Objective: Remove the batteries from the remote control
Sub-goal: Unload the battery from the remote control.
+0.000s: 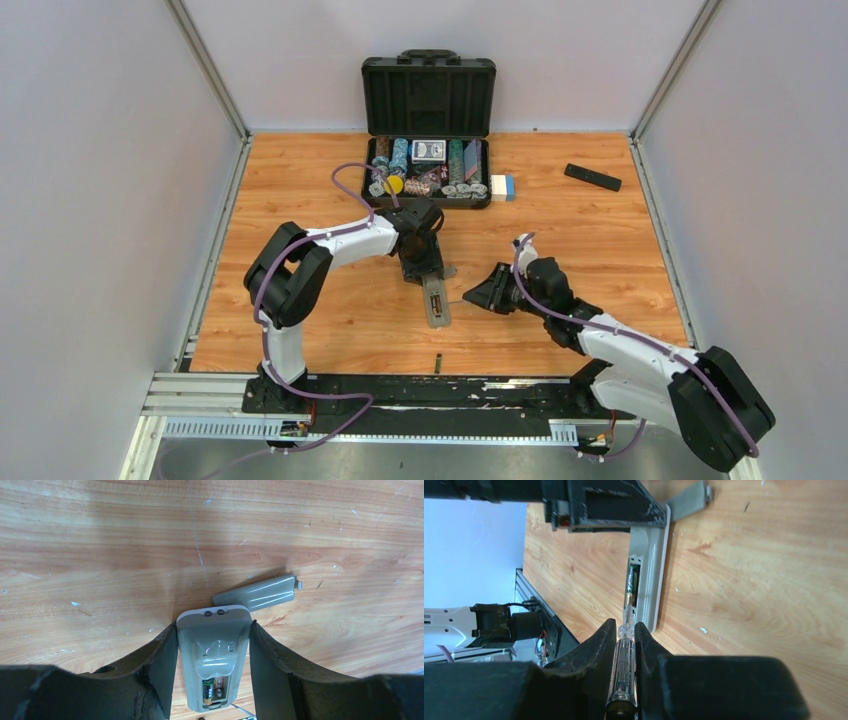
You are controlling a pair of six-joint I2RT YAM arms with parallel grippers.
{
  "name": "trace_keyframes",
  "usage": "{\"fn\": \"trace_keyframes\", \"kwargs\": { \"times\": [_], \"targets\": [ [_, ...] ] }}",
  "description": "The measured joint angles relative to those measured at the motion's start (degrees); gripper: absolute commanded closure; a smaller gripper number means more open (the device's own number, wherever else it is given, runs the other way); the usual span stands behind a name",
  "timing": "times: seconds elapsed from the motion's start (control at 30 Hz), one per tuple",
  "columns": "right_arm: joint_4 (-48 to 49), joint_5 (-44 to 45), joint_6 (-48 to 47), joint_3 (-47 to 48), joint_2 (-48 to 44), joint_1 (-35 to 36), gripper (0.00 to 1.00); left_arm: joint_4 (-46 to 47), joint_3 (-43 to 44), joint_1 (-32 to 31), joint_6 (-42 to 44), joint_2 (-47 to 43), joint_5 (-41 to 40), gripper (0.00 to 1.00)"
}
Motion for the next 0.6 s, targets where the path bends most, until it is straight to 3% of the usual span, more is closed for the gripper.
{"fn": "trace_keyframes", "kwargs": {
  "times": [0.17, 0.6],
  "targets": [
    [-4.94, 2.32, -3.76, 3.65, -2.99, 0.00, 1.00, 0.76, -0.13, 0.00, -0.04, -0.09, -0.48, 0.92],
    [-3.39, -0.90, -4.48, 4.55, 5.01, 0.55, 1.00, 0.92, -0.26, -0.02, -0.20, -0.15, -0.66, 0.93]
  ]
}}
